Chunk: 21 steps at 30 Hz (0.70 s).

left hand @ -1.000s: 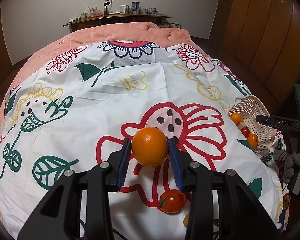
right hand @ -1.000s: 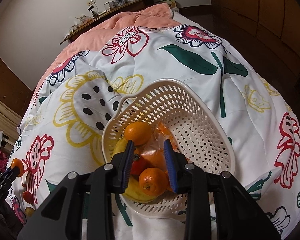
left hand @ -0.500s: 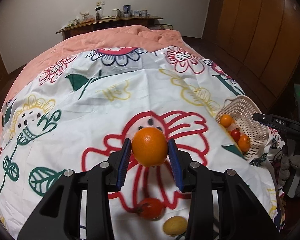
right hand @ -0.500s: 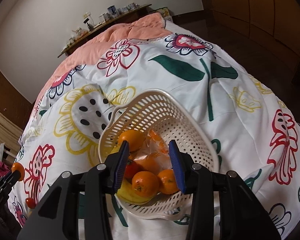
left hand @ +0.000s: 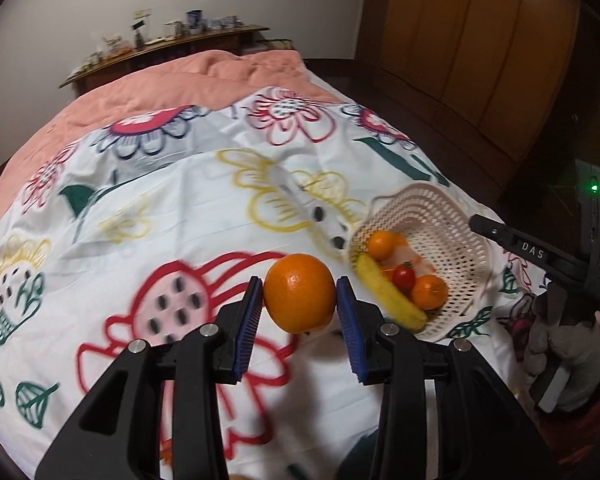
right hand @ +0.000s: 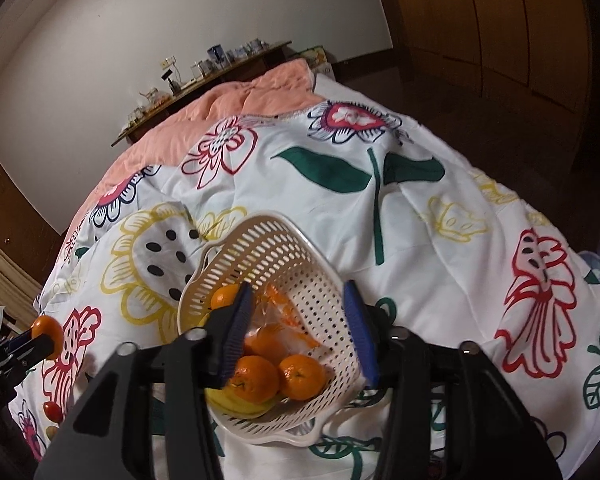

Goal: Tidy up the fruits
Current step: 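Open the right gripper to drop the red tomato into the basket, then lower the orange into the basket and open the left gripper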

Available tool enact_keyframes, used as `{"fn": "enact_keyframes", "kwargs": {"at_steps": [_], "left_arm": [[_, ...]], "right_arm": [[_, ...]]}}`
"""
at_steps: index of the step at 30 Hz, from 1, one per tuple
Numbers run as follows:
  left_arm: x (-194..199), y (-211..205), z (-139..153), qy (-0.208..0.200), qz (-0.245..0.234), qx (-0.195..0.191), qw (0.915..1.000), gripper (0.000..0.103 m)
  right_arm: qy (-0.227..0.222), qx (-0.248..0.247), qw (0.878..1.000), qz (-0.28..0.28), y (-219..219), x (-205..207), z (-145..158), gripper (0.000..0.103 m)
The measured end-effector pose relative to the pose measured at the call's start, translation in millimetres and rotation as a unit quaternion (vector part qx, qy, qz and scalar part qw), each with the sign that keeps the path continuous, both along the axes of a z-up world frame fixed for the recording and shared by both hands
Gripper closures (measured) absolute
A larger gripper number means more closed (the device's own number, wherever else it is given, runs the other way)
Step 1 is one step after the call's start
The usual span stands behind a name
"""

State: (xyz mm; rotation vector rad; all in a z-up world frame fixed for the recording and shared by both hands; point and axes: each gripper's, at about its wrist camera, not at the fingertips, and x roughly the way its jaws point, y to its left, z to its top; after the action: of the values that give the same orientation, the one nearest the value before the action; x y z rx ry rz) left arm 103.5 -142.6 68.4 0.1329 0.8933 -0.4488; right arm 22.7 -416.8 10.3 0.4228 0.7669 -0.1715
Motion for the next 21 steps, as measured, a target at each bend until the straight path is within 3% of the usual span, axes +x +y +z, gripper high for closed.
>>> {"fn": "enact_keyframes", "kwargs": {"at_steps": [11, 21], "left_arm": [[17.3, -73.1, -10.5, 0.024, -0.065, 0.011, 0.9975, 0.064], [32.6, -112.1, -20.9, 0.044, -0.090, 0.021, 0.9948, 0.064]], "right_arm": [[-0.013, 0.000, 1.000, -0.009, -12.8, -9.5, -4.4, 0.047], [-0.014, 0.008, 1.000, -0.012, -19.3, -9.9, -8.9, 0.047]]}}
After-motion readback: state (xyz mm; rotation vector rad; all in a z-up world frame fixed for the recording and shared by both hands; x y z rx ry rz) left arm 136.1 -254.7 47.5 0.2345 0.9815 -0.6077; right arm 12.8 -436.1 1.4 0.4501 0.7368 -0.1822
